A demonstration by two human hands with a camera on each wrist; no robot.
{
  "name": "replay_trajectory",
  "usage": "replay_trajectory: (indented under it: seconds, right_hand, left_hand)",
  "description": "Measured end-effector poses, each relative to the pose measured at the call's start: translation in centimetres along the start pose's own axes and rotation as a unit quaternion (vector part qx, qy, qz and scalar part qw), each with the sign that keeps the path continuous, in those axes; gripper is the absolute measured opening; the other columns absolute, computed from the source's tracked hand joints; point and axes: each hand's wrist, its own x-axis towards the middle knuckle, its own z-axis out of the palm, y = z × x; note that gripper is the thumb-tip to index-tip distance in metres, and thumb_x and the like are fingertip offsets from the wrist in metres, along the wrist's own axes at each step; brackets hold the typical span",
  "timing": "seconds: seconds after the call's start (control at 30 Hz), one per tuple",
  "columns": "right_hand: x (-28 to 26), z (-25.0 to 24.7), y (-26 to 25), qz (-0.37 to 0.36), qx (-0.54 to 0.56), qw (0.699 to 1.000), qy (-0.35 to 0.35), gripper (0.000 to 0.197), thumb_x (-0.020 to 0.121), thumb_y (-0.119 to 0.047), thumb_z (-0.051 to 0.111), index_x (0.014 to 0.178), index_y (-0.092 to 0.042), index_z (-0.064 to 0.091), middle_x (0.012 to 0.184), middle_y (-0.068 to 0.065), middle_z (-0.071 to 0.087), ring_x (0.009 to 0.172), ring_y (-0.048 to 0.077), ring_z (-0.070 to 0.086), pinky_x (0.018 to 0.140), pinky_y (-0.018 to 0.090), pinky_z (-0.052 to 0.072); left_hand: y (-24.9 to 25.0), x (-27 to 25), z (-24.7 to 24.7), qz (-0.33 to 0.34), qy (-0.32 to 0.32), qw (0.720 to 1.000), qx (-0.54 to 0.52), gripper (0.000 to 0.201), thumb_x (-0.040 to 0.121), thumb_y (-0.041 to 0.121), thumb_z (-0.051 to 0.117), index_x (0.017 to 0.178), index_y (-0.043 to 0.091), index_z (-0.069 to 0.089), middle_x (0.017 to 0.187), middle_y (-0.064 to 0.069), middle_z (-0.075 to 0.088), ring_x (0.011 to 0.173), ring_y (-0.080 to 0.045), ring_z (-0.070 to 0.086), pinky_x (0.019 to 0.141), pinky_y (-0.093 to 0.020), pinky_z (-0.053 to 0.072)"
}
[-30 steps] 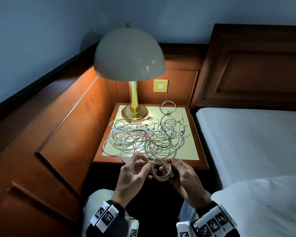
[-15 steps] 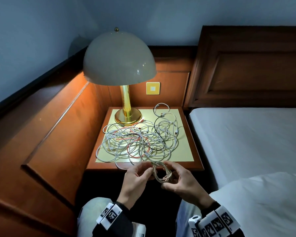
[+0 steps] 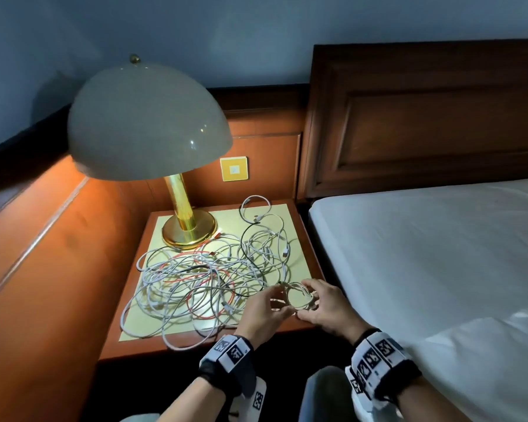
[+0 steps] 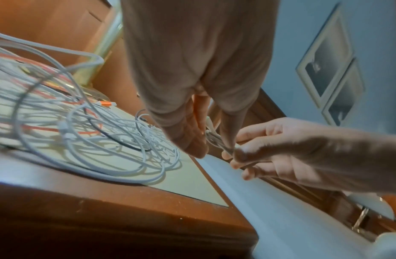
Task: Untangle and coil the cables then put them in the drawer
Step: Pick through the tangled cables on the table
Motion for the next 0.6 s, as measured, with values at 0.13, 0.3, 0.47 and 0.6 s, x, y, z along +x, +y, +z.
replay_trajectory:
  seconds: [0.13,0.3,0.47,0.6]
  right_hand:
    - [3.8,-0.4,2.5,0.042,-0.004,0.999,0.011,0.068,0.074,-0.027,0.082,0.136,-0.012,0.056,0.124,0.002,0.061,0.111,0.017,0.060,0.091,0.017,0.043]
    - [7.4,0.1,4.7,0.076,-0.025,0.997,0.023,0.059,0.078,-0.021,0.077,0.133,-0.012,0.058,0.118,0.003,0.057,0.108,0.019,0.057,0.084,0.017,0.040]
    - [9.8,0.7,5.9,0.094,-0.027,0.994,0.053,0.050,0.080,-0.022,0.077,0.126,-0.011,0.061,0.120,0.009,0.058,0.112,0.029,0.058,0.093,0.029,0.045]
    - [10.6,1.2,6.3,0.090,-0.021,0.994,0.058,0.050,0.082,-0.026,0.078,0.127,-0.012,0.060,0.119,0.006,0.055,0.110,0.025,0.056,0.095,0.032,0.046]
  left_hand:
    - [-0.2,5.1,2.2,-0.001,0.000,0.999,0.035,0.050,0.084,0.022,0.081,0.130,0.013,0.063,0.113,0.001,0.072,0.089,-0.007,0.071,0.076,-0.010,0.052]
    - [-1.2,9.5,4.2,0.003,0.003,0.993,0.116,0.036,0.086,0.025,0.073,0.120,0.020,0.067,0.106,0.000,0.074,0.088,-0.016,0.070,0.081,-0.029,0.055]
    - [-1.6,12.0,5.4,0.020,0.020,0.984,0.174,0.017,0.087,0.018,0.060,0.102,0.017,0.067,0.100,-0.005,0.070,0.092,-0.027,0.065,0.077,-0.034,0.049]
    - [-1.5,12.9,5.8,0.010,0.042,0.981,0.190,0.020,0.092,0.013,0.052,0.106,0.010,0.065,0.108,-0.012,0.062,0.099,-0.033,0.060,0.084,-0.040,0.049]
